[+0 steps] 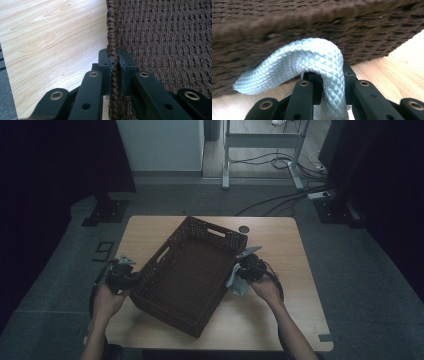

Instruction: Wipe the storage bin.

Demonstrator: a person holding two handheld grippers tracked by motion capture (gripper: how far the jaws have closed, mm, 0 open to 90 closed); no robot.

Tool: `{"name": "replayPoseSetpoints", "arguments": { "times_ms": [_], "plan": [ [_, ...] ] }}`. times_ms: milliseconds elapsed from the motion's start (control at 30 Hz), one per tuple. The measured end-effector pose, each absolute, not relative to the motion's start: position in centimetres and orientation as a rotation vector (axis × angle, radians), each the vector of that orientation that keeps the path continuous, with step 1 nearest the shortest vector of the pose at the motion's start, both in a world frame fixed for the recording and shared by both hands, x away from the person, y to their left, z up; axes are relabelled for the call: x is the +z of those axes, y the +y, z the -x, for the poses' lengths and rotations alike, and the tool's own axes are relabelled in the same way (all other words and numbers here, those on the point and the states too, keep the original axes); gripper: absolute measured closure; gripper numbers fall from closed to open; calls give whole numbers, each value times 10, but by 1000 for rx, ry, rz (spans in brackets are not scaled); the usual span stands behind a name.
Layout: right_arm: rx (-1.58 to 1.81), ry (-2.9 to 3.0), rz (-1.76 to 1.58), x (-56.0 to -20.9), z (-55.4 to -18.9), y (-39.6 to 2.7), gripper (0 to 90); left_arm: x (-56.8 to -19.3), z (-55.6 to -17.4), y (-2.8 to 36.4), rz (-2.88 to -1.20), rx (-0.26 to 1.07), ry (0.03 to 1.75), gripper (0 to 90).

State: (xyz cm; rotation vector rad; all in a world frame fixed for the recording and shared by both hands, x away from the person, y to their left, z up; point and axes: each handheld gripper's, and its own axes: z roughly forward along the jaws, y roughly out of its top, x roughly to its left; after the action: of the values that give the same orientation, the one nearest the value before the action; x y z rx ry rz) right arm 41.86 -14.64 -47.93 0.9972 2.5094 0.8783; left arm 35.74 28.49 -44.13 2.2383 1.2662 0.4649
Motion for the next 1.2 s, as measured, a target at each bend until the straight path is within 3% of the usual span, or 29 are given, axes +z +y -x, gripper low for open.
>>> {"name": "replayPoseSetpoints", "arguments": {
  "times_ms": [1200],
  "plan": [
    [826, 2389, -1185, -491, -472, -188, 756, -442, -373, 301, -2250, 408, 1176, 826]
  ]
}}
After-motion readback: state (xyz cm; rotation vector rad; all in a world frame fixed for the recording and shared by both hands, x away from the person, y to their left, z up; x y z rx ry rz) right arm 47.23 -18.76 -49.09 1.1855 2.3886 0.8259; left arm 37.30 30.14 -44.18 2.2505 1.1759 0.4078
